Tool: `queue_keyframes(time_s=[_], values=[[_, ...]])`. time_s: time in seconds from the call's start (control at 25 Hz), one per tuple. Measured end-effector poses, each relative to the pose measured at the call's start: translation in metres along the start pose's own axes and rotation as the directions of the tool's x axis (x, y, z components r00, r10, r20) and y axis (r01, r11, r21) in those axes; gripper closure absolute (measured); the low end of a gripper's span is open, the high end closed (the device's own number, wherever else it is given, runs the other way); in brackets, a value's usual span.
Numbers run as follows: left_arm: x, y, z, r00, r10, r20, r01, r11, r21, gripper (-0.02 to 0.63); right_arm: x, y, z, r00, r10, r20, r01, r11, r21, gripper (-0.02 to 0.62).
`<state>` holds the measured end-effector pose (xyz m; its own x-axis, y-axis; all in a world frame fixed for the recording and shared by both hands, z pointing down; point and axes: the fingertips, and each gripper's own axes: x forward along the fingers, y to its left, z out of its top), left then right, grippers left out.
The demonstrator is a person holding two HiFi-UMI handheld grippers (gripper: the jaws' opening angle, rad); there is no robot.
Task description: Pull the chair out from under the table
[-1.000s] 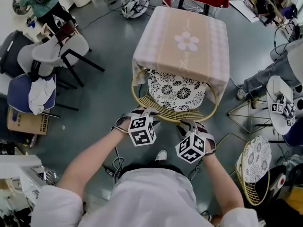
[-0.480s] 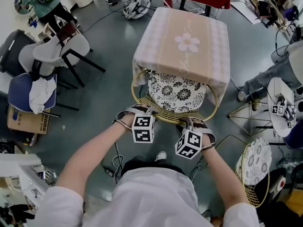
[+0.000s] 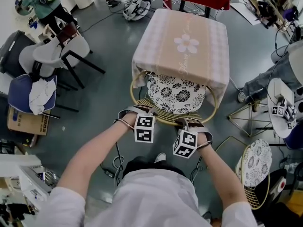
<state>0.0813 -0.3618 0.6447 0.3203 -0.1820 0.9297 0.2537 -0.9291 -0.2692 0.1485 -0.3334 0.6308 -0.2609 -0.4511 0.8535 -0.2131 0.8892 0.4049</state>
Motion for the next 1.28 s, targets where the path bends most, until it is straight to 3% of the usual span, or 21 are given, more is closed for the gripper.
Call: queue_keyframes(time_s=[0.24,1.28], values=[[0.0,0.002,0.002,0.999,0.038,-0.019,-0.036,0.996,0.084,0.546,0.0,-0.001,-0.002,1.0,0.004,0.002,-0.004,1.0,-0.006,0.552],[-0.002,-0.018,0.006,0.997,0.061,-0.056,-0.054,0.992,0.112,0.555,-0.006,0.014,-0.003,0.998,0.017,-0.066,-0.015,1.0,0.026,0.554]])
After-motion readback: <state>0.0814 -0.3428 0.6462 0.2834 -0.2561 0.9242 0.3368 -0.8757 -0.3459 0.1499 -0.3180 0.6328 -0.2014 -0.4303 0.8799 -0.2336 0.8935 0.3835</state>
